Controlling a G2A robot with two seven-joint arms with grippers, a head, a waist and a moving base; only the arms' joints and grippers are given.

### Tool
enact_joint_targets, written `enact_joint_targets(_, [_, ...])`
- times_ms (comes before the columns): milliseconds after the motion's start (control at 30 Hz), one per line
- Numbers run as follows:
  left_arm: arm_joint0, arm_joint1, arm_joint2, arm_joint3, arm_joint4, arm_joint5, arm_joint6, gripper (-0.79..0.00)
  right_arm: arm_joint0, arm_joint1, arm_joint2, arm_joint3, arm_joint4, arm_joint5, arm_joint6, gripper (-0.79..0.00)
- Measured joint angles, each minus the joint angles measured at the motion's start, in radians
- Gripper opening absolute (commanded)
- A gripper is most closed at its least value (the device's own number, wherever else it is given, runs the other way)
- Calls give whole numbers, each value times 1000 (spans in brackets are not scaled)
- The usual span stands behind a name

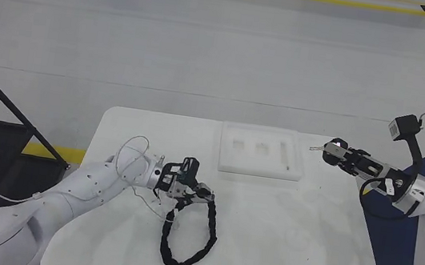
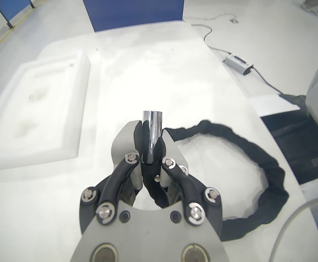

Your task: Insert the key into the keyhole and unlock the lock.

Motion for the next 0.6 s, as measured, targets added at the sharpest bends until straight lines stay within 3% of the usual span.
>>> enact_joint_targets(167, [-3,31,-52,-100,-67,-21,47,-785,-12,1,-17,-11,-12,11,-9,-785])
enact_joint_targets(333, [-14,54,-78,-217,-134,-21,45,-785,-19,6,-52,-57,6,102,-1,-785])
enact_joint_targets(600, [-22,55,-130,-315,-180,-18,48,-785,-47,14,-89,-197,-24,211,-43,-785])
